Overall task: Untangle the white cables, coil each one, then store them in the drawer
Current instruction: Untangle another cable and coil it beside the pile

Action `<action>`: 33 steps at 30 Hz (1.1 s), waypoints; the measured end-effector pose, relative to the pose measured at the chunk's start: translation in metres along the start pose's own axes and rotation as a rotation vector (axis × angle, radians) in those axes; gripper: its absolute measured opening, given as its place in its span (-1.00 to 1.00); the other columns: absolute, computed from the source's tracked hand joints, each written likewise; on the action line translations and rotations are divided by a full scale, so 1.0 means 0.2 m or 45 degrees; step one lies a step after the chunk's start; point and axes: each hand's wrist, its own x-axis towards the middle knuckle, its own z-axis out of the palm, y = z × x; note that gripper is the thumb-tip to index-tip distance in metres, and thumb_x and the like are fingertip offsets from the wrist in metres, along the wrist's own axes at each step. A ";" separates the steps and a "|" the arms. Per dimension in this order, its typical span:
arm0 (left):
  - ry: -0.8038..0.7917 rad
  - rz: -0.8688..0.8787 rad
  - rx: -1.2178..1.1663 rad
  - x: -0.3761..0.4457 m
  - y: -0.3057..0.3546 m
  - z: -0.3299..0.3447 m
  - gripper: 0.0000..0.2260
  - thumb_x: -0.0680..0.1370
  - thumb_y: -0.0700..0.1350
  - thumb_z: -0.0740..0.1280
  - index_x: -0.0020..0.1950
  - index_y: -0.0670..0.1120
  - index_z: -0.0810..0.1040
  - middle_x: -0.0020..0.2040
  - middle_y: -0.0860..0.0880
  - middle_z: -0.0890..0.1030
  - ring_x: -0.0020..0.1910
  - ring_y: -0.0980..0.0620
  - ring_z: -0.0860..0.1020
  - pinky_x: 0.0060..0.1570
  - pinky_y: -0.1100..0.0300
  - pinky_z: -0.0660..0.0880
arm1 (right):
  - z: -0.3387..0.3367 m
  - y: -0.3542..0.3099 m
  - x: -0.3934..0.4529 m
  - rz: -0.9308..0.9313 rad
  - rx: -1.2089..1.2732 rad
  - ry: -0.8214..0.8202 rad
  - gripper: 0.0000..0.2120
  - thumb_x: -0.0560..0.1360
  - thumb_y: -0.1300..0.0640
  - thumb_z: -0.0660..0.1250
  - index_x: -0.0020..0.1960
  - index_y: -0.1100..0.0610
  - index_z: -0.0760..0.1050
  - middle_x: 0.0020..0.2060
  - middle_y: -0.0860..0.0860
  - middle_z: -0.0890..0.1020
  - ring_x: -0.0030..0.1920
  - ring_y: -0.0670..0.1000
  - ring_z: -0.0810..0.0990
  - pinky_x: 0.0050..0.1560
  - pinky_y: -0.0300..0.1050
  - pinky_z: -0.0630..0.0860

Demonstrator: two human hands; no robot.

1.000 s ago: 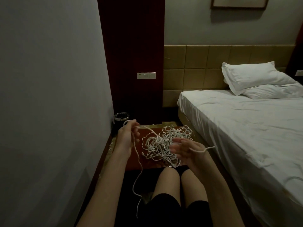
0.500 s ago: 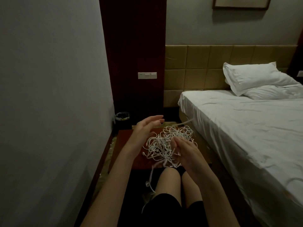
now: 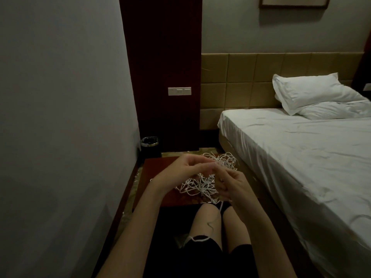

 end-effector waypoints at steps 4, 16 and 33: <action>-0.146 -0.033 0.161 0.00 -0.01 -0.04 -0.85 0.57 -0.05 0.33 0.06 -0.05 0.65 -0.27 0.13 0.61 -0.28 0.22 0.55 -0.20 0.36 0.44 | -0.01 0.01 0.01 -0.017 -0.056 0.040 -0.75 0.55 0.09 0.25 -0.18 0.23 0.56 -0.54 -0.05 0.27 -0.57 -0.13 0.19 -0.57 -0.32 0.14; -0.138 -0.152 0.044 -0.04 -0.07 -0.04 -0.78 0.65 -0.26 0.11 0.15 -0.11 0.52 -0.11 -0.02 0.61 -0.23 0.16 0.58 -0.24 0.36 0.44 | -0.09 0.02 -0.02 -0.120 -0.284 0.247 -0.92 0.49 0.21 0.37 -0.08 0.14 0.65 -0.25 0.17 0.68 -0.23 0.19 0.53 -0.23 0.02 0.49; 0.127 -0.115 -0.461 -0.07 -0.17 -0.03 -0.80 0.48 -0.02 0.29 -0.23 -0.14 0.52 -0.49 0.05 0.25 -0.53 0.15 0.18 -0.52 0.33 0.14 | -0.08 0.06 -0.01 -0.338 -0.538 0.406 -0.80 0.56 0.10 0.32 -0.19 -0.01 0.67 -0.28 0.23 0.65 -0.26 0.31 0.54 -0.26 0.08 0.53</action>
